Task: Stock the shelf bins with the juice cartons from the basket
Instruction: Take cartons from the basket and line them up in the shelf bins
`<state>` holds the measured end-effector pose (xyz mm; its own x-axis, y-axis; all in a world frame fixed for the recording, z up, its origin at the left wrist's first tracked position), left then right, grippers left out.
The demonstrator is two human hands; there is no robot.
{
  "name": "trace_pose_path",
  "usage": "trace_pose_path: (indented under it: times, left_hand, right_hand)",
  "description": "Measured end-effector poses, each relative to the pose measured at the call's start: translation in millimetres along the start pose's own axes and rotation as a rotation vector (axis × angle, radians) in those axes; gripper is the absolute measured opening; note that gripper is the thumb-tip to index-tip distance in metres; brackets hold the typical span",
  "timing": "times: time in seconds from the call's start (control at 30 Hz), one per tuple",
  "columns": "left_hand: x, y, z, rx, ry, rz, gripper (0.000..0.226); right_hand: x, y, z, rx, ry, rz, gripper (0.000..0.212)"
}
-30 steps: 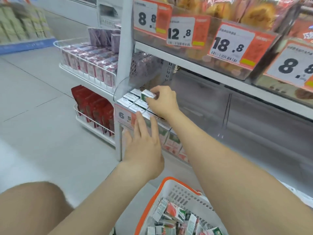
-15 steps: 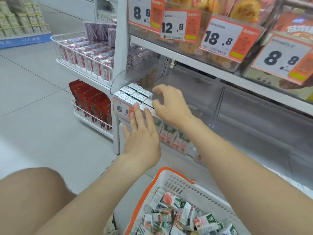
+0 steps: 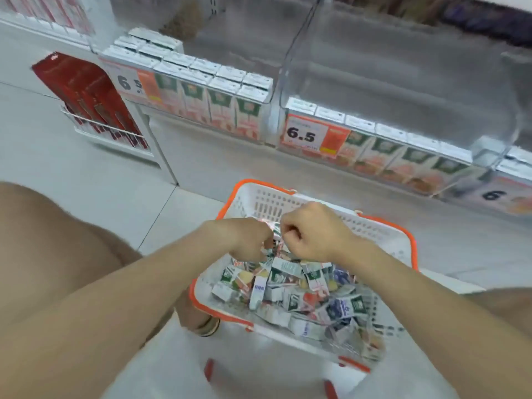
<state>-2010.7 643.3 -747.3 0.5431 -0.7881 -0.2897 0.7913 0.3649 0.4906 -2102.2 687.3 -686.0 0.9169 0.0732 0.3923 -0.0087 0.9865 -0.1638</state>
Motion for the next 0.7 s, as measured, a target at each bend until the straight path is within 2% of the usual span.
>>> trace_pose_path:
  times: [0.07, 0.17, 0.23, 0.3, 0.37, 0.43, 0.57, 0.7]
  left_hand:
    - [0, -13, -38, 0.113, -0.075, -0.006, 0.037]
    - [16, -30, -90, 0.219, -0.147, 0.034, 0.017]
    - [25, -36, -111, 0.234, -0.166, 0.049, 0.027]
    - [30, -42, -124, 0.214, -0.160, 0.063, 0.039]
    - [32, -49, -131, 0.178, -0.185, 0.076, 0.044]
    - [32, -56, -140, 0.162, -0.208, 0.080, 0.051]
    - [32, -65, -168, 0.227, -0.228, 0.087, 0.080]
    - [29, -64, -175, 0.228, -0.185, 0.099, 0.085]
  right_hand:
    - [-24, 23, -37, 0.218, 0.083, -0.073, 0.017]
    - [-52, 55, -79, 0.463, 0.154, -0.170, 0.012]
    - [-73, 75, -95, 0.562, 0.198, -0.250, 0.012]
    - [-97, 86, -100, 0.520, 0.304, -0.286, 0.022]
    - [-124, 90, -97, 0.419, 0.488, -0.313, 0.044]
    - [-148, 96, -93, 0.362, 0.604, -0.426, 0.055]
    - [-175, 110, -101, 0.389, 0.633, -0.559, 0.066]
    - [-185, 114, -112, 0.358, 0.580, -0.586, 0.072]
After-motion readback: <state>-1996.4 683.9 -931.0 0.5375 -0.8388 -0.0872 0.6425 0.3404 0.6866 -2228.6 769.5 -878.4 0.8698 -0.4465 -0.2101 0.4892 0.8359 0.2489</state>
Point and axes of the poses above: each hand's wrist, its own y-axis away from the middle knuckle, its own z-axis out of the back of the hand, x = y × z, the point moved 8 cm from there along -y, towards the middle knuckle, and after that the axes turned 15 degrees about -x, right-handed, at the moved point
